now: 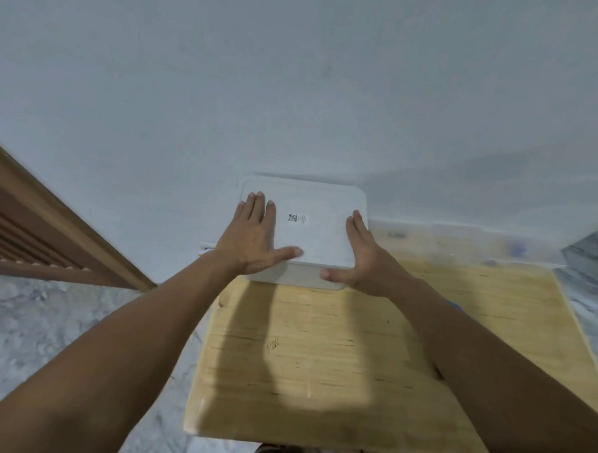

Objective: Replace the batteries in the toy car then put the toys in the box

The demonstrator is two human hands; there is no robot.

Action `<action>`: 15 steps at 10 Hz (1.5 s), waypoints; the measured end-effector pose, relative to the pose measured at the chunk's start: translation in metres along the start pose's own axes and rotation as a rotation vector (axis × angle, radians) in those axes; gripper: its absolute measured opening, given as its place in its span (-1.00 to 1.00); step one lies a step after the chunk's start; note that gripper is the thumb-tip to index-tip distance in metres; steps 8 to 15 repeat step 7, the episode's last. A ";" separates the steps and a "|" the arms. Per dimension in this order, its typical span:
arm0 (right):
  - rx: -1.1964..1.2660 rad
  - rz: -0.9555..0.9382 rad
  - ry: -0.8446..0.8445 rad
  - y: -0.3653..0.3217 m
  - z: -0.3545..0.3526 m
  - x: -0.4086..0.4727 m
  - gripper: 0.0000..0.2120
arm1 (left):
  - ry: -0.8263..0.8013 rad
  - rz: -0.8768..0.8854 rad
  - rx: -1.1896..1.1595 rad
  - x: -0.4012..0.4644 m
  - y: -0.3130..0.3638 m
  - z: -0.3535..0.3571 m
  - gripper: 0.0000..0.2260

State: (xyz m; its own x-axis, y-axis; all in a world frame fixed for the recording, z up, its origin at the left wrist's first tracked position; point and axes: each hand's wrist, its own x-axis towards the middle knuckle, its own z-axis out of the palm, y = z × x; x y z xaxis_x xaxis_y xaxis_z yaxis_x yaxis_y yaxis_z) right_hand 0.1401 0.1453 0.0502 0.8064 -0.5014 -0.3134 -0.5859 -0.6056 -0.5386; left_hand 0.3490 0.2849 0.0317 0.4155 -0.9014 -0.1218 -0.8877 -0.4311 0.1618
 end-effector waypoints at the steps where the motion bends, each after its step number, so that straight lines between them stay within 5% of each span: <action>1: -0.098 -0.056 0.004 0.004 -0.006 0.002 0.13 | -0.141 0.076 0.111 -0.002 -0.008 -0.007 0.28; 6: -0.211 -0.069 0.174 0.002 0.008 -0.003 0.00 | -0.048 -0.083 0.251 -0.008 0.023 -0.003 0.04; 15: -0.167 -0.049 0.202 0.017 0.009 -0.017 0.04 | -0.008 -0.044 0.263 -0.012 0.042 0.004 0.03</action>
